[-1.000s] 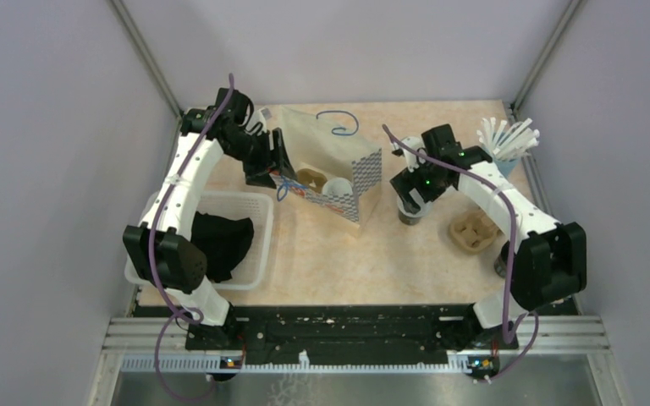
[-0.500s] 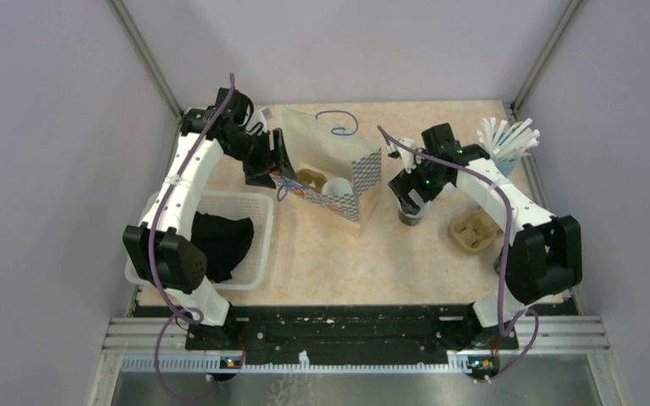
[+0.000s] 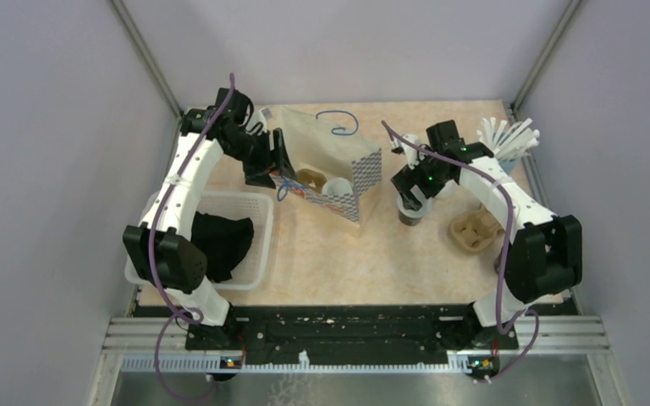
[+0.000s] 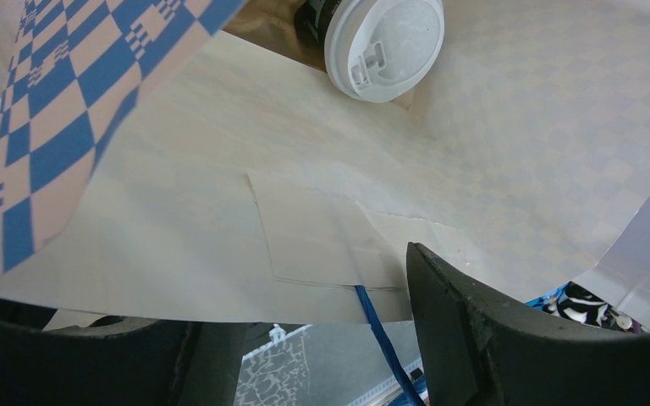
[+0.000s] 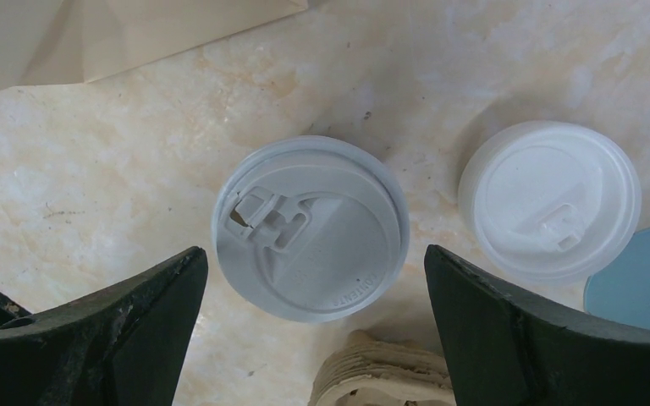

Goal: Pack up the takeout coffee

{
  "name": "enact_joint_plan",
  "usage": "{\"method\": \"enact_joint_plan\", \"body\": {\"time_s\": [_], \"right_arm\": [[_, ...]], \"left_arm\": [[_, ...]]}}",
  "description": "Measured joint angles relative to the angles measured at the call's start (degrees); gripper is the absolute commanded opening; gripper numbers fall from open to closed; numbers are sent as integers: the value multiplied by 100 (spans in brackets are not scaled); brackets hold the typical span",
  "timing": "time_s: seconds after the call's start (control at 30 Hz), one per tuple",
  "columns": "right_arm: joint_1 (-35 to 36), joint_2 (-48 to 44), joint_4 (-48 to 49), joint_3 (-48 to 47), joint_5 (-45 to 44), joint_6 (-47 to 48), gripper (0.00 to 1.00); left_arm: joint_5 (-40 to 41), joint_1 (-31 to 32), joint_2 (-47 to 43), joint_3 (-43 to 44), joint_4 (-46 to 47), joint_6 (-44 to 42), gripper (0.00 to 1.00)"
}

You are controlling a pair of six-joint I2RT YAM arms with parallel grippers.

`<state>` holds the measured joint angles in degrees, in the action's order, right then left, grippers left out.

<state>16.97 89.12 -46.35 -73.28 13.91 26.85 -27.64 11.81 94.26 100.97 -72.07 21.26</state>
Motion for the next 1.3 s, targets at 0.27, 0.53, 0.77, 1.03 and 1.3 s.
{"method": "enact_joint_plan", "body": {"time_s": [0.27, 0.53, 0.77, 1.03, 1.3], "right_arm": [[-125, 0, 13, 9, 151, 2, 99], [-177, 0, 11, 11, 345, 15, 99], [-179, 0, 13, 22, 356, 55, 99], [-179, 17, 7, 63, 358, 70, 97], [-179, 63, 9, 63, 369, 101, 96]], "left_arm": [[-2, 0, 0, 0, 0, -2, 72], [0, 0, 0, 0, 0, -24, 74], [-2, 0, 0, -2, 0, -28, 75], [-2, 0, 0, -4, 0, -28, 76], [-2, 0, 0, -4, 0, -28, 76]]}}
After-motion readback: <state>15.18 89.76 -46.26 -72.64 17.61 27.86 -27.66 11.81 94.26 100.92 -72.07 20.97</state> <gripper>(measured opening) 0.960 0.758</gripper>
